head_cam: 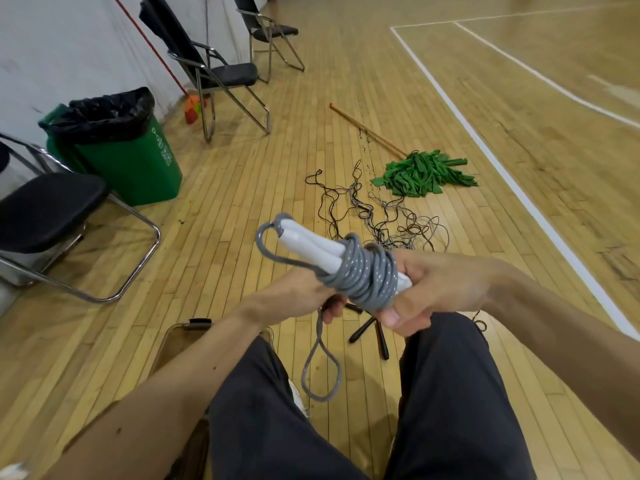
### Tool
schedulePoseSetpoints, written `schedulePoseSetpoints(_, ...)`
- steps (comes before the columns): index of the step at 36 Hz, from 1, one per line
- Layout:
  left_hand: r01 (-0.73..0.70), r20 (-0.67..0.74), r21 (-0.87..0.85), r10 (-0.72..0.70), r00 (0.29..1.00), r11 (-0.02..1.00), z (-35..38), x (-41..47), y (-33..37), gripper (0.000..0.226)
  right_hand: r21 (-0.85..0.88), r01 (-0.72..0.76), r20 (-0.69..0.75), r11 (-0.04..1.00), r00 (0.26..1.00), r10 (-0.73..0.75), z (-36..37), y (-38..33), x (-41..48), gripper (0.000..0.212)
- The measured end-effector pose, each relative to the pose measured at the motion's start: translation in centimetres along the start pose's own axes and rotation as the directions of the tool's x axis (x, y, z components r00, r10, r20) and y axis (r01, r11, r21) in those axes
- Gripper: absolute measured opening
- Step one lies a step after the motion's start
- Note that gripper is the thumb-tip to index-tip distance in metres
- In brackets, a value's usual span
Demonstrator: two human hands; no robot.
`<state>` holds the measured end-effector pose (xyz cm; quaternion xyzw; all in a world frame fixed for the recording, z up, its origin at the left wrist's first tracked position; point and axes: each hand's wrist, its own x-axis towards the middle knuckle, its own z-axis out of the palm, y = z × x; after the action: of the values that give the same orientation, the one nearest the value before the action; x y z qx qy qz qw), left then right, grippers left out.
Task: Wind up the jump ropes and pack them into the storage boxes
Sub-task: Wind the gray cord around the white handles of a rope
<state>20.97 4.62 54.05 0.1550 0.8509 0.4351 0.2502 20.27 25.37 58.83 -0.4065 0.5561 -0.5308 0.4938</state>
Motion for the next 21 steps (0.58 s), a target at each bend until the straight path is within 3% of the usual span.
schedulePoseSetpoints(3,-0.081,-0.083,-0.244,0.062,0.995,0.966,0.8,-0.1,0.1,0.036,-0.022,0.034,-0.117,0.999,0.992,-0.036,-0.4,0.0,-0.5,0.008)
schedulePoseSetpoints(5,-0.124,-0.137,-0.315,0.085,0.987,0.941,1.3,-0.2,0.0,0.044,-0.025,0.045,-0.200,0.999,0.979,-0.049,-0.8,0.2,-0.9,0.014)
schedulePoseSetpoints(10,-0.169,-0.197,-0.307,0.111,0.974,0.937,1.4,0.1,0.2,0.057,-0.052,0.042,-0.382,0.998,0.922,-0.059,-1.4,0.3,-1.4,0.015)
schedulePoseSetpoints(15,-0.201,-0.264,-0.351,0.109,0.958,0.914,1.5,0.3,0.2,0.047,0.010,0.093,-0.568,0.996,0.820,-0.071,-2.0,0.3,-1.2,0.023)
schedulePoseSetpoints(21,-0.184,-0.291,-0.387,0.069,0.954,0.903,2.1,0.7,0.0,0.044,0.033,0.040,-0.708,0.999,0.707,-0.005,-2.6,1.2,-0.7,0.026)
